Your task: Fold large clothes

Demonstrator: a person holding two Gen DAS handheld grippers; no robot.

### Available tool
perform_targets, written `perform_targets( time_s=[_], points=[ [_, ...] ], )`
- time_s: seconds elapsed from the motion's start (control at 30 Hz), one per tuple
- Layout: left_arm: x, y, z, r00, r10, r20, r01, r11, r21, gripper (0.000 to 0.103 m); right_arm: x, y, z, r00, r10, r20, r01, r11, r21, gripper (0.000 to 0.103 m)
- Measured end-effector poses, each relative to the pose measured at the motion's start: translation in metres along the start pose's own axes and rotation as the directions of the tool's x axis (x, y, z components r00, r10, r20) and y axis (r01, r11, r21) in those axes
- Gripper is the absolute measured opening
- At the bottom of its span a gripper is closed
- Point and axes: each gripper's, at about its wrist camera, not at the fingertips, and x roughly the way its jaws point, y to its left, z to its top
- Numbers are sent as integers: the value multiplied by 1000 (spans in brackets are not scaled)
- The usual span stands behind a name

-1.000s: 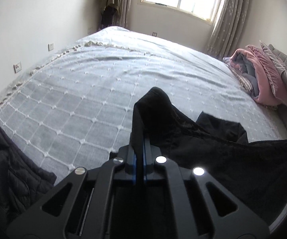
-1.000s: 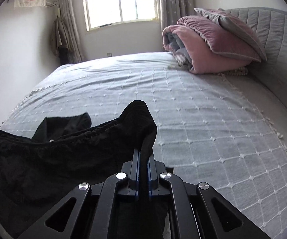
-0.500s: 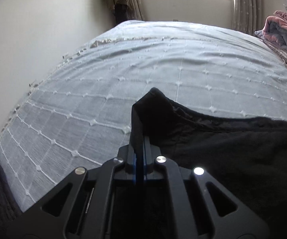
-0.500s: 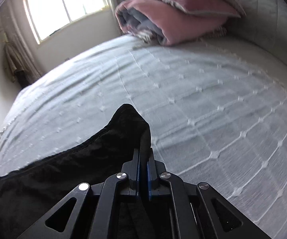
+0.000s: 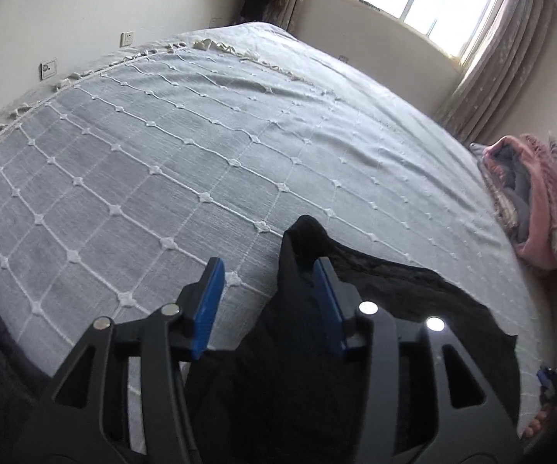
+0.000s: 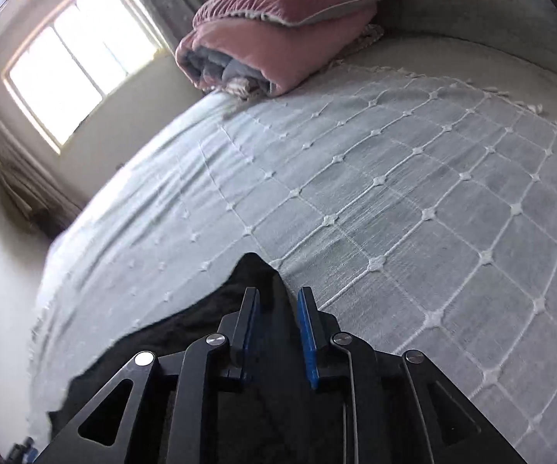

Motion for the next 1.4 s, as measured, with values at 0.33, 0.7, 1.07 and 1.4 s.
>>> perform_targets(
  time_s=[0.33,0.7,1.07,1.4],
  points=[
    [-91,-28,-150,991,-75,-108,89,987,131,60,-86,36,-119,972,105,-212,-147,970,-193,24],
    [-50,-58,-204,983,35,-179,12,967,253,60,-63,79,-235,961,-65,-269,-117,785,-609,24],
    [-71,-71,-201,992,-14,-129,48,963,266,59,-51,88,-245,969,-128,-210,-58,711,-700,25],
    [-55,-9,-174,988,-43,-148,47,999,25,59,-47,196,-263,979,49,-196,-185,605,-775,79]
  ],
)
